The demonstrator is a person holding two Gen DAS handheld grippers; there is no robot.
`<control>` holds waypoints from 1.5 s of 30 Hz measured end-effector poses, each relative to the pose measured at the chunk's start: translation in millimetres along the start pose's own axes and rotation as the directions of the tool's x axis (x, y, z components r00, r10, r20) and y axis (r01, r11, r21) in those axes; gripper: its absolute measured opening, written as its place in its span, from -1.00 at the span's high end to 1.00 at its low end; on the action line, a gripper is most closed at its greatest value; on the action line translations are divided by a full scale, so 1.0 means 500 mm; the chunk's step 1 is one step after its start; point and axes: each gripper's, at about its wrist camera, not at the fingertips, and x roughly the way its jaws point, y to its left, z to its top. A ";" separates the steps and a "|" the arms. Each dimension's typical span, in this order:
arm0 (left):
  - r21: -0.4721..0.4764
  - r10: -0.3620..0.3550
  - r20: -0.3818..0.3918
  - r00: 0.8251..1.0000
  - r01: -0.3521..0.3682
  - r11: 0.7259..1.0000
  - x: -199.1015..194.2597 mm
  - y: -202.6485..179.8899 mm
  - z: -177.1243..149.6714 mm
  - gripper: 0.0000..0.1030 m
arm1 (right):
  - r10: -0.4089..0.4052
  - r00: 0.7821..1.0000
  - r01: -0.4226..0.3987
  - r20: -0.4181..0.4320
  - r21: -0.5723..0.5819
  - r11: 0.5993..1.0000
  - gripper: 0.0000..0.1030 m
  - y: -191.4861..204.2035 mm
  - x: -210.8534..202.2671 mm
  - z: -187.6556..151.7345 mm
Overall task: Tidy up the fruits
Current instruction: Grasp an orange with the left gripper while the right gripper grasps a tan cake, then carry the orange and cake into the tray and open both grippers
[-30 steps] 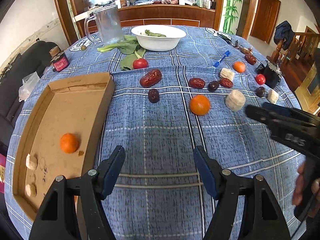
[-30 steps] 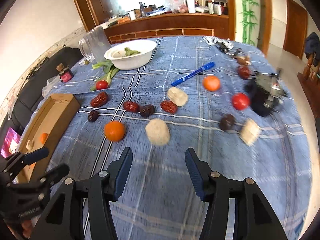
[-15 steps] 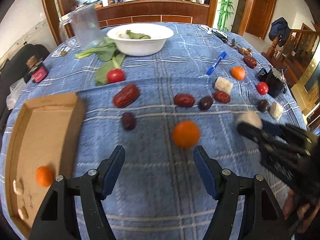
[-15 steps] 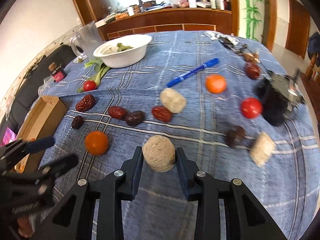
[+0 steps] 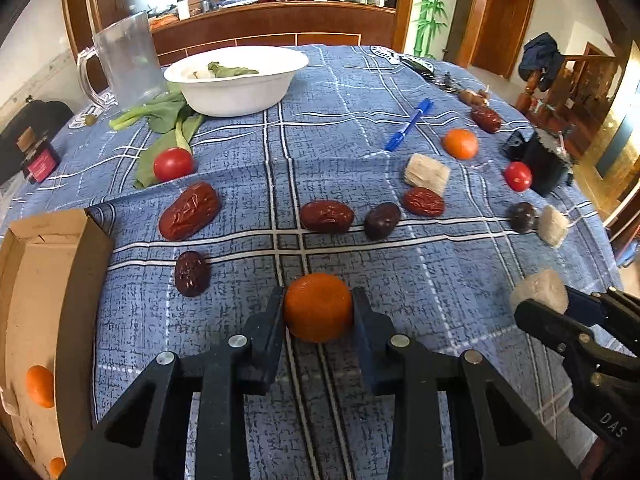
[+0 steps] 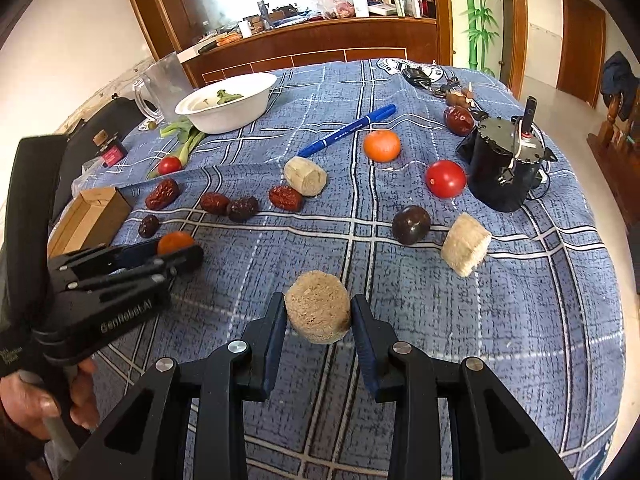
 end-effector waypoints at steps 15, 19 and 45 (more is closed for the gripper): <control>-0.013 -0.075 -0.001 0.997 0.075 0.997 -0.115 0.022 -0.134 0.41 | -0.068 0.998 0.068 0.003 -0.033 0.997 0.32 0.045 -0.071 -0.090; -0.022 -0.093 0.003 0.996 0.093 0.995 -0.148 0.035 -0.166 0.41 | -0.088 0.996 0.088 -0.009 -0.031 0.996 0.32 0.059 -0.090 -0.125; -0.169 -0.014 0.120 0.993 0.034 0.985 -0.311 0.292 -0.214 0.40 | 0.015 1.000 -0.014 0.001 -0.125 0.992 0.32 0.340 -0.092 -0.087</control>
